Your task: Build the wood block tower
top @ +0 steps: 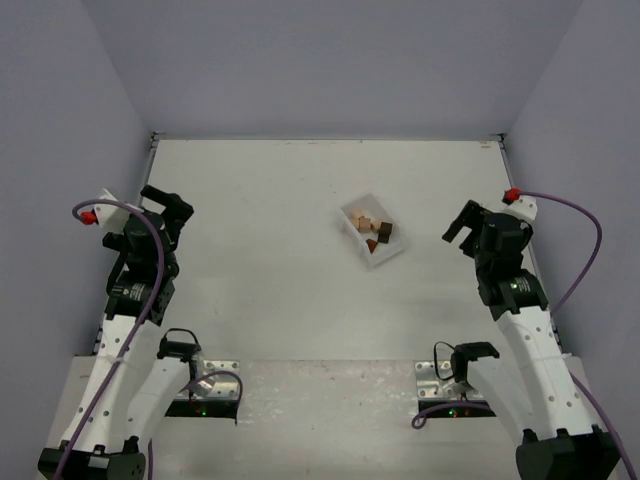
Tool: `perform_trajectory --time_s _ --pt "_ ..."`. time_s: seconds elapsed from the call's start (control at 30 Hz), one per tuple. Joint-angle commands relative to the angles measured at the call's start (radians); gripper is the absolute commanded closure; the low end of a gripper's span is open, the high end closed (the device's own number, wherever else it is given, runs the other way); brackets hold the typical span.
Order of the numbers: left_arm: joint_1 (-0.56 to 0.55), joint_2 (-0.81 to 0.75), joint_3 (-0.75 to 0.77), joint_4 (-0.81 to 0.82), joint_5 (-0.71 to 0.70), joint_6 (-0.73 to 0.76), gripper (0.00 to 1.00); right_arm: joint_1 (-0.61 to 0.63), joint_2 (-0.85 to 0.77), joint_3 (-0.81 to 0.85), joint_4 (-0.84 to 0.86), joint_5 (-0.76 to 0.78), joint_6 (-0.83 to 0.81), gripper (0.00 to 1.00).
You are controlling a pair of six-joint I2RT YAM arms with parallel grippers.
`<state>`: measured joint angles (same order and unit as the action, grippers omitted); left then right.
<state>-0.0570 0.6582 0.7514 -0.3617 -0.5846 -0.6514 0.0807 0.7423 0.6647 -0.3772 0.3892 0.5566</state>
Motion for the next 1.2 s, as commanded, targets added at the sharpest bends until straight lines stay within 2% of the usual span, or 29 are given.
perform_trajectory --time_s 0.0,0.1,0.17,0.37,0.53,0.73,0.9,0.97,1.1,1.17 --pt "0.008 -0.014 -0.006 0.027 -0.010 -0.001 0.00 -0.001 -0.033 0.028 0.050 -0.038 -0.032 0.01" --pt "0.008 -0.012 -0.009 0.026 -0.009 0.001 0.00 -0.002 -0.030 0.007 0.113 -0.182 -0.075 0.01" --pt "0.008 -0.011 -0.020 0.035 0.023 0.001 0.00 -0.001 0.003 0.015 0.147 -0.397 -0.165 0.01" --pt "0.008 0.021 -0.101 0.124 0.195 -0.016 0.00 0.007 0.251 0.137 0.150 -0.557 -0.276 0.01" --pt "0.008 0.085 -0.117 0.135 0.212 -0.004 0.00 0.103 0.485 0.255 0.191 -0.559 -0.361 0.01" --pt "0.008 0.099 -0.145 0.138 0.203 0.004 0.00 0.151 0.757 0.374 0.236 -0.533 -0.503 0.01" --pt "0.008 0.068 -0.178 0.167 0.249 0.000 0.00 0.156 0.923 0.472 0.234 -0.459 -0.538 0.01" --pt "0.008 0.059 -0.185 0.178 0.254 0.004 0.00 0.156 0.974 0.495 0.229 -0.451 -0.560 0.05" --pt "0.008 0.032 -0.193 0.175 0.237 -0.001 0.00 0.159 1.044 0.492 0.248 -0.436 -0.605 0.24" --pt "0.008 0.025 -0.196 0.176 0.239 -0.002 0.00 0.164 1.048 0.456 0.286 -0.449 -0.620 0.25"
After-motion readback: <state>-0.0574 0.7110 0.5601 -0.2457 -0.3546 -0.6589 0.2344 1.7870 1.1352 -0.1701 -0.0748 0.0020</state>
